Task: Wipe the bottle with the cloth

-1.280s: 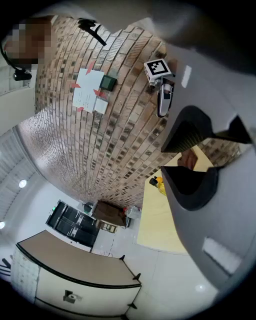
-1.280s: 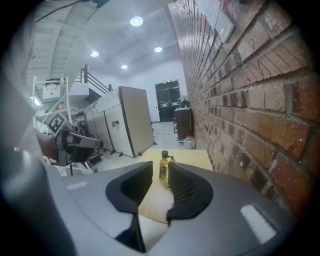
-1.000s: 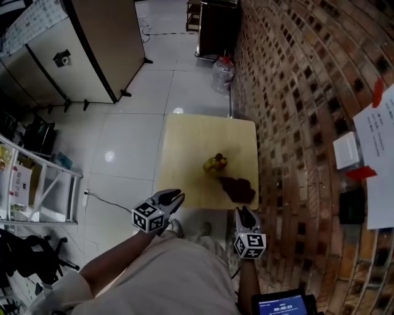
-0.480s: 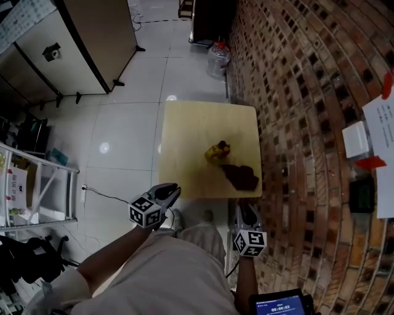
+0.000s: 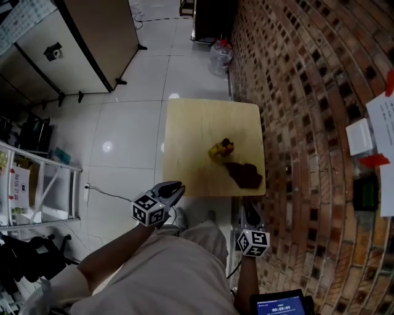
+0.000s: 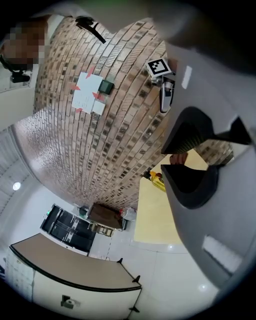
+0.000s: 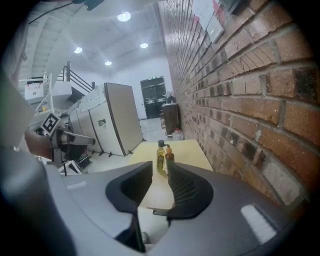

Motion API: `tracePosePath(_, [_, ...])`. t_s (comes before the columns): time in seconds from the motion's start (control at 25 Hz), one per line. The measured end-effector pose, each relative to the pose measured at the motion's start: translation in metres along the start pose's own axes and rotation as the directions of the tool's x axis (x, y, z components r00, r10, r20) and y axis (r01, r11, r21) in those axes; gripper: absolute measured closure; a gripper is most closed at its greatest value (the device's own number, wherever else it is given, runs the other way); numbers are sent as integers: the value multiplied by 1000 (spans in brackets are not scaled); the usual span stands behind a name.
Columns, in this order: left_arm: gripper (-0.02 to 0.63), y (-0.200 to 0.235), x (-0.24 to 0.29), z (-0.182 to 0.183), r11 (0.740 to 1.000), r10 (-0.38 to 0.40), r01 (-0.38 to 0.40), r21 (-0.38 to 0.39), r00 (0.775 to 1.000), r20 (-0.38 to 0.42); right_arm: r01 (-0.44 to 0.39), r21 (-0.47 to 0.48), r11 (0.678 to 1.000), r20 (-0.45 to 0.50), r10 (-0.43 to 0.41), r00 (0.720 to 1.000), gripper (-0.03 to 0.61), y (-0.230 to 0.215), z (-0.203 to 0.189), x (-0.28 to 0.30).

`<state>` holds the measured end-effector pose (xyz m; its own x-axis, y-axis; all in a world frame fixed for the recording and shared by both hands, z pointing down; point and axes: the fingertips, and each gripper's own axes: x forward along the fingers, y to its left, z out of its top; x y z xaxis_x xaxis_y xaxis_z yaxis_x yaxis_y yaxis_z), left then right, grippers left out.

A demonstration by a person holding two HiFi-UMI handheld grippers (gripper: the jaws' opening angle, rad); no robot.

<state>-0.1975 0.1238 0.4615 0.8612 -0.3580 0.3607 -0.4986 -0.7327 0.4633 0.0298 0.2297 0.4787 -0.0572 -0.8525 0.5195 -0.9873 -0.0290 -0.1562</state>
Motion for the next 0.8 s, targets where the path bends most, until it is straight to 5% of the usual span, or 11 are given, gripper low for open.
tracePosePath(0.8, [548,15,15,-22,1000,-1,0,-5,999,-36,22,-21,1000,-48,-23,999,485,-7,-8,4])
